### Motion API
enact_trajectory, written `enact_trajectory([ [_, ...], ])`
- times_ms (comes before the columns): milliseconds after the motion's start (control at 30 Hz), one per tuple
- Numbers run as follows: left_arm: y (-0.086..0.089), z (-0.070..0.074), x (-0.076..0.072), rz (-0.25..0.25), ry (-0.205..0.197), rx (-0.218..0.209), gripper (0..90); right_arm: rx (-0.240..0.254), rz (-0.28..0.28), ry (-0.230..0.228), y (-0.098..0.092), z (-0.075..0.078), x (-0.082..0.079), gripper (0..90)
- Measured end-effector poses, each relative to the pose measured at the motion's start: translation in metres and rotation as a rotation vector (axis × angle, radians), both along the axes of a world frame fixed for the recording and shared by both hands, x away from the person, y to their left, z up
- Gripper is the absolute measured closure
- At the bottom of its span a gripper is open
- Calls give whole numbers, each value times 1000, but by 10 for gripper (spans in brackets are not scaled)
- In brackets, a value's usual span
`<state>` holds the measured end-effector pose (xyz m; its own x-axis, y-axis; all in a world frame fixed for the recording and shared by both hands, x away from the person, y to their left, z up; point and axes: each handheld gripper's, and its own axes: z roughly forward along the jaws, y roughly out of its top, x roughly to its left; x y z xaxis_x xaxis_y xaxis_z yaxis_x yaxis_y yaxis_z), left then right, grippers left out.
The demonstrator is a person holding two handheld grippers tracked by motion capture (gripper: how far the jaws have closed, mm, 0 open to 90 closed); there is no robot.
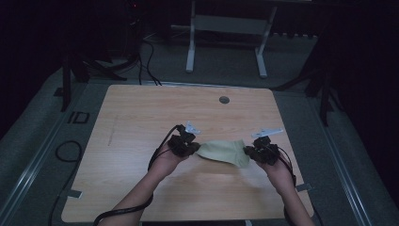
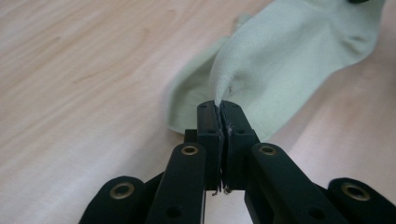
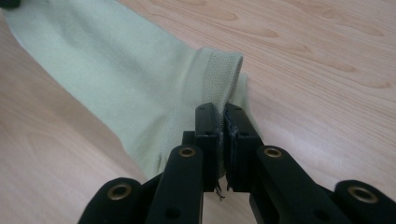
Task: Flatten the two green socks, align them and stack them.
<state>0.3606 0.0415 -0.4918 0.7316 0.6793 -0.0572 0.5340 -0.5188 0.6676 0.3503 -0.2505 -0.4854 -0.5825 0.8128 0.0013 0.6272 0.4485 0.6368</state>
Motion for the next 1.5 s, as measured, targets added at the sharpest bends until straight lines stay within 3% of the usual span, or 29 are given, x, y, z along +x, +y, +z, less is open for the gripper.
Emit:
enact_trajectory([
  [300, -6, -26, 20, 20, 41, 1, 871, -42, -32, 82, 2, -24, 34, 850],
  [433, -12, -38, 27, 18, 50, 27, 870, -53, -44, 116, -1, -36, 41, 849],
  [667, -15, -53, 31, 37, 66, 19, 858, -60, -52, 146, -3, -51, 48, 824],
  [767, -17, -57, 31, 29, 74, 40, 774, -62, -56, 139, -4, -52, 51, 784],
  [933, -18, -60, 28, 32, 71, 29, 665, -85, -49, 116, 1, -53, 51, 667],
  [1100, -12, -57, 22, 31, 68, 5, 599, -122, -28, 94, 8, -52, 53, 468],
  [1267, -5, -47, 8, 59, 20, -17, 324, -148, -4, 63, 10, -43, 50, 317],
  [1400, 0, -43, -2, 13, 25, -51, 161, -82, 34, 69, 12, -37, 45, 150],
  [1500, 3, -43, -10, 15, 8, -62, 141, -63, 43, 44, 16, -35, 38, 144],
])
